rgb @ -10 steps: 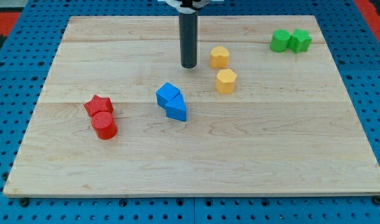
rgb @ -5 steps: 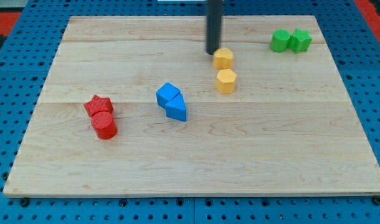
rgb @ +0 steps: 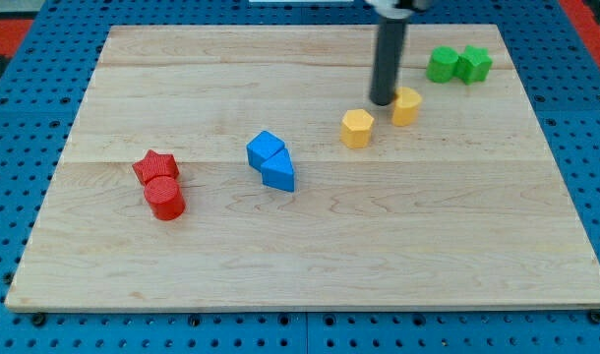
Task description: Move the yellow blocks towards the center right side
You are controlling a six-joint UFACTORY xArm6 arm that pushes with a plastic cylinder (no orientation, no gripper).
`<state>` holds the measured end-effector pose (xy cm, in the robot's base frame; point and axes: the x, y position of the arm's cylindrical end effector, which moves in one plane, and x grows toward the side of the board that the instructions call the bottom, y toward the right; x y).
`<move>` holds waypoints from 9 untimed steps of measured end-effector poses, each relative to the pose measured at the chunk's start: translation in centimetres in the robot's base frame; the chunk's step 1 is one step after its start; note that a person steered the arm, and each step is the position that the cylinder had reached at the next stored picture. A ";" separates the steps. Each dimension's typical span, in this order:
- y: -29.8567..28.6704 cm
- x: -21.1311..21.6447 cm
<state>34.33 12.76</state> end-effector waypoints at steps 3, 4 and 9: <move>-0.5 2.0; 4.2 3.1; -14.3 -0.6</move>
<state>33.78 -1.49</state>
